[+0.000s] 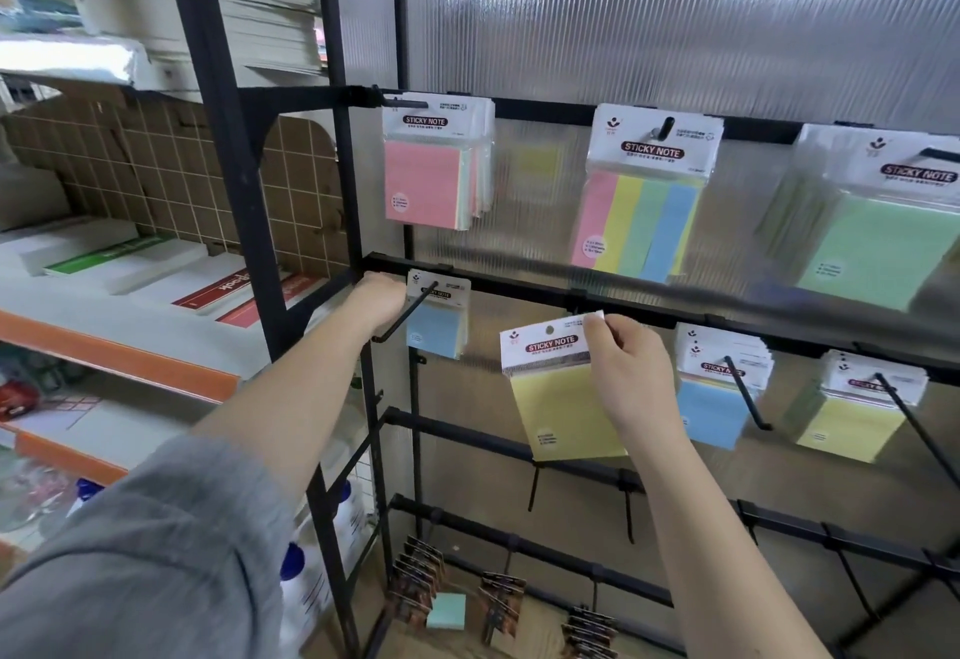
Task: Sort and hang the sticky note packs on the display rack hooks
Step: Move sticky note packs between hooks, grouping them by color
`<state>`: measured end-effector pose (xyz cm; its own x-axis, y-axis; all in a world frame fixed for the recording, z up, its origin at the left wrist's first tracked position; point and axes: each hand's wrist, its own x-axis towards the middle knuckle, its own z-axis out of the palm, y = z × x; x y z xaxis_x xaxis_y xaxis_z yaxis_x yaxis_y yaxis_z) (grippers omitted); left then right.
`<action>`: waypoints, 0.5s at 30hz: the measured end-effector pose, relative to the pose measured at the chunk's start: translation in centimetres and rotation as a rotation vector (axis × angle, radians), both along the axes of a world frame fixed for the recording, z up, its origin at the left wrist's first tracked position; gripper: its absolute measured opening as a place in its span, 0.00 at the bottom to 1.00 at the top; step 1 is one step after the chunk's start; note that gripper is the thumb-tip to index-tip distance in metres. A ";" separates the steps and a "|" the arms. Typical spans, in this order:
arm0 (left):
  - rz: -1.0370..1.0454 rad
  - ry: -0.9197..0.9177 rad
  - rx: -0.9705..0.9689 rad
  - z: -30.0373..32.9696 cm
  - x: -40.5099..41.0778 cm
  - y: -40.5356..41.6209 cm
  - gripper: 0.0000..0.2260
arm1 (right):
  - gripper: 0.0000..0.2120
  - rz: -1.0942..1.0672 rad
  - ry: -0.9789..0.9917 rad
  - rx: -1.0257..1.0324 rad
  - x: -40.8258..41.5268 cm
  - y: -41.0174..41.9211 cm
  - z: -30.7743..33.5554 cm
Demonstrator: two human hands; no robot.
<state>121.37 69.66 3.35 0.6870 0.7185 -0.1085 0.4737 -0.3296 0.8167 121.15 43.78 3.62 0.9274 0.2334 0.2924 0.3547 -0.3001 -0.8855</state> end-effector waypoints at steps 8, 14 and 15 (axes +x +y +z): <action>0.015 0.087 -0.272 -2.2 1.4 1.8 0.11 | 0.20 -0.038 -0.089 0.084 1.1 0.6 1.1; -0.068 0.082 -0.256 -3.3 3.1 3.4 0.09 | 0.21 -0.069 -0.103 0.116 1.8 0.9 1.5; -0.081 0.068 -0.244 -3.1 3.2 3.2 0.09 | 0.21 -0.072 -0.100 0.113 1.9 1.0 1.6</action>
